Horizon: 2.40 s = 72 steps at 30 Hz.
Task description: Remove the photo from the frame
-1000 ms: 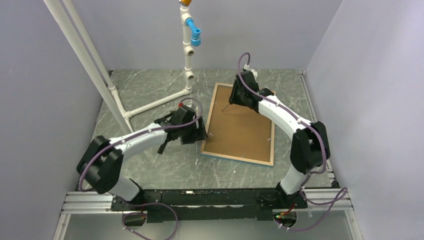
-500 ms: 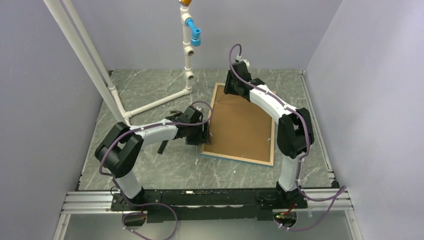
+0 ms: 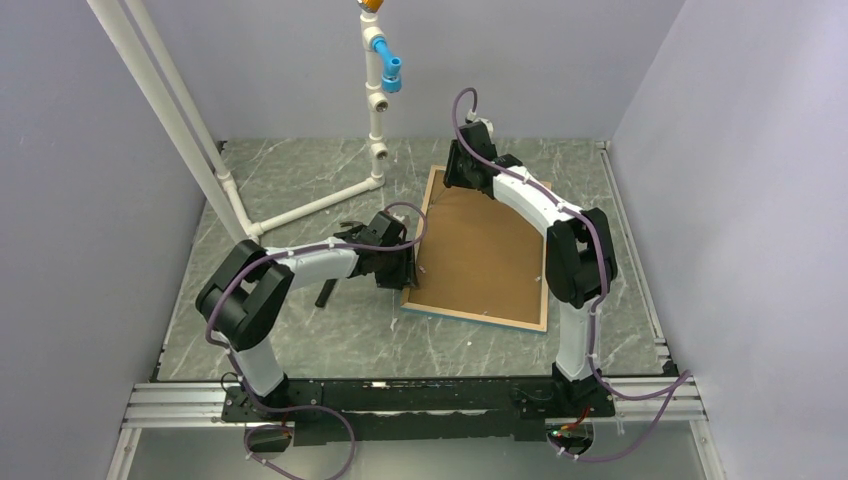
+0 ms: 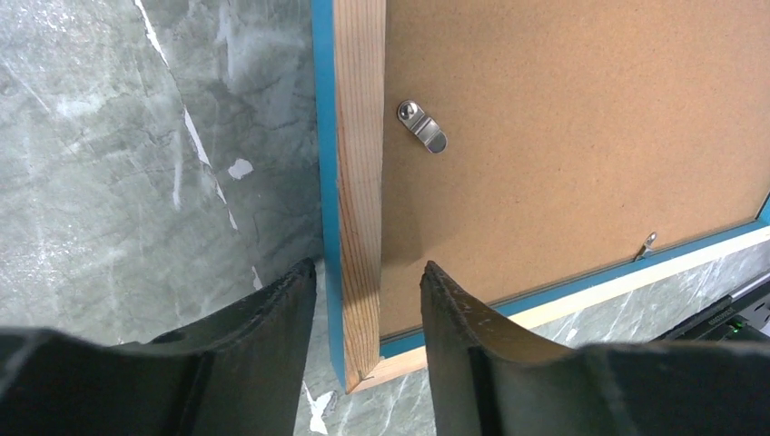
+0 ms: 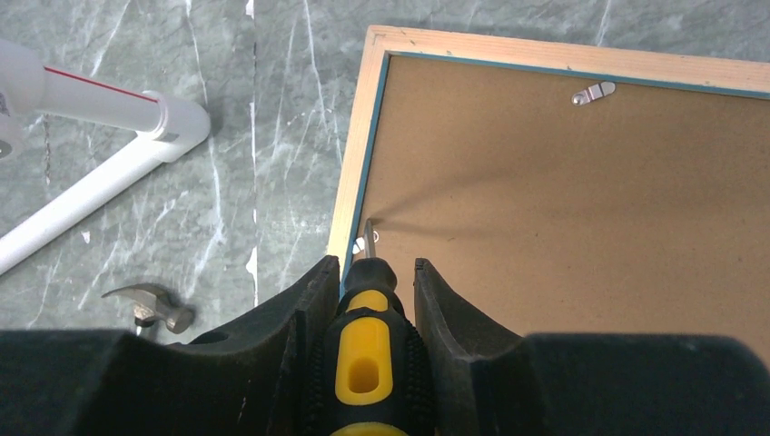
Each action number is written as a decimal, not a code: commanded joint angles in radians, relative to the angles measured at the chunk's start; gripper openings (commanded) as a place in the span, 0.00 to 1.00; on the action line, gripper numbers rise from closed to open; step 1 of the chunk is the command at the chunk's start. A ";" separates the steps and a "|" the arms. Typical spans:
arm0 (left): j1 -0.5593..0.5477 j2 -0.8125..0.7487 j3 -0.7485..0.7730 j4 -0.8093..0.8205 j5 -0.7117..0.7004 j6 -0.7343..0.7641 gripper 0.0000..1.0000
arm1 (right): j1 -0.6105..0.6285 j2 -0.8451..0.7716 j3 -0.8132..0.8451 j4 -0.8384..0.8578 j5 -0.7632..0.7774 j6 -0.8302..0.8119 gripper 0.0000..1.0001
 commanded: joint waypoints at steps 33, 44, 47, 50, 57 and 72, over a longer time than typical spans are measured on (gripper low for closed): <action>0.012 0.064 -0.025 0.027 0.017 -0.017 0.27 | 0.062 0.070 0.149 -0.332 0.116 -0.146 0.00; 0.011 0.019 -0.013 0.004 0.002 -0.003 0.31 | 0.104 -0.099 0.121 -0.377 0.148 -0.115 0.00; 0.013 -0.010 -0.002 -0.031 -0.027 0.011 0.33 | 0.171 -0.337 -0.017 -0.380 0.265 -0.089 0.00; 0.012 -0.034 -0.014 -0.040 -0.042 0.010 0.35 | 0.226 -0.470 -0.097 -0.505 0.487 -0.053 0.00; 0.007 -0.137 -0.081 0.002 -0.009 -0.049 0.45 | 0.209 -0.764 -0.427 -0.456 0.427 -0.009 0.00; -0.180 -0.373 -0.248 0.017 -0.112 -0.742 0.62 | 0.208 -1.010 -0.661 -0.408 0.366 0.039 0.00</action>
